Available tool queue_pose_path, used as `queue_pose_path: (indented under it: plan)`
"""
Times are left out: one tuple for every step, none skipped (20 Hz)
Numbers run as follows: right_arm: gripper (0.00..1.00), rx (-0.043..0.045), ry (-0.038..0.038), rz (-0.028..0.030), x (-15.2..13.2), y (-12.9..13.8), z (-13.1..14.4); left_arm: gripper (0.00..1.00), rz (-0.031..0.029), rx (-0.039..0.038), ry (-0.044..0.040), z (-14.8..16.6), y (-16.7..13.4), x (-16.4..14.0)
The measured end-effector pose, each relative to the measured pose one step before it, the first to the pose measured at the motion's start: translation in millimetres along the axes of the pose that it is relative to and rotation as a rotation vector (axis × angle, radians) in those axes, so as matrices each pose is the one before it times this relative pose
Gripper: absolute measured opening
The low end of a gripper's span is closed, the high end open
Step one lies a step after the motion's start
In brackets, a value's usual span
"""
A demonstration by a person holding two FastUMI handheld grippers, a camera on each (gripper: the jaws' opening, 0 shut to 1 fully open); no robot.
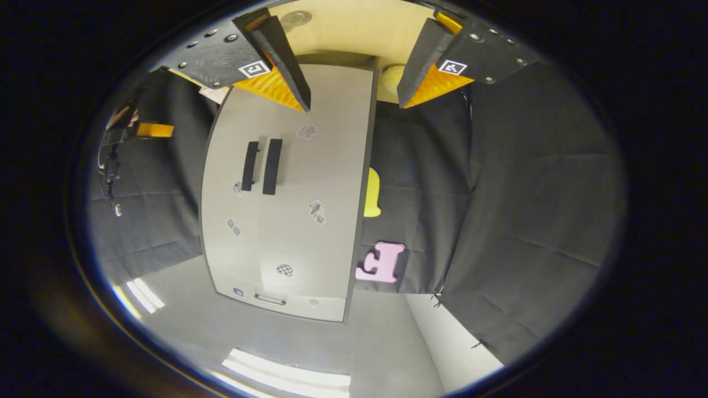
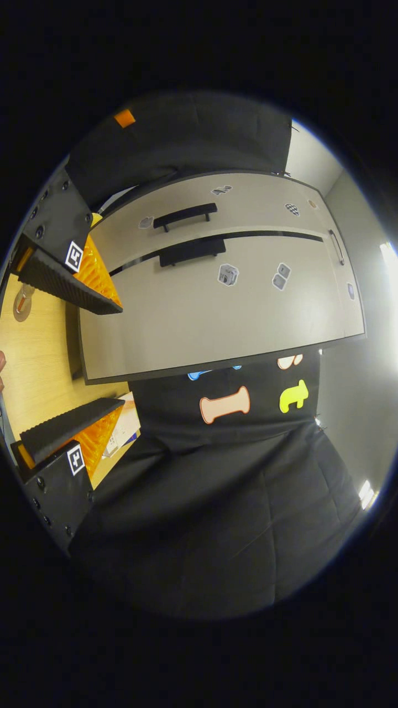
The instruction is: Grasp the bottle in the cabinet with the left hand and place it on the coaster, then close the right door with the right hand and the left door with the left hand.
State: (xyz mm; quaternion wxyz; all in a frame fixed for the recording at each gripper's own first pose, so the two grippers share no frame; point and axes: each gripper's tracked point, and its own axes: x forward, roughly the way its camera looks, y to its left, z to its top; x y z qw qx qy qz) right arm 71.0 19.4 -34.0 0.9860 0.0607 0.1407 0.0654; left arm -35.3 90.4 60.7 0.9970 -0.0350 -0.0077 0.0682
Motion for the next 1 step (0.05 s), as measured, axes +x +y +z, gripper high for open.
queue_pose_path:
  plan:
    - [0.97,-0.00300,-0.00138,0.00099,-0.31,-0.62,0.94,0.94,-0.00603,-0.00050,0.00529,-1.57,-1.84,1.01]
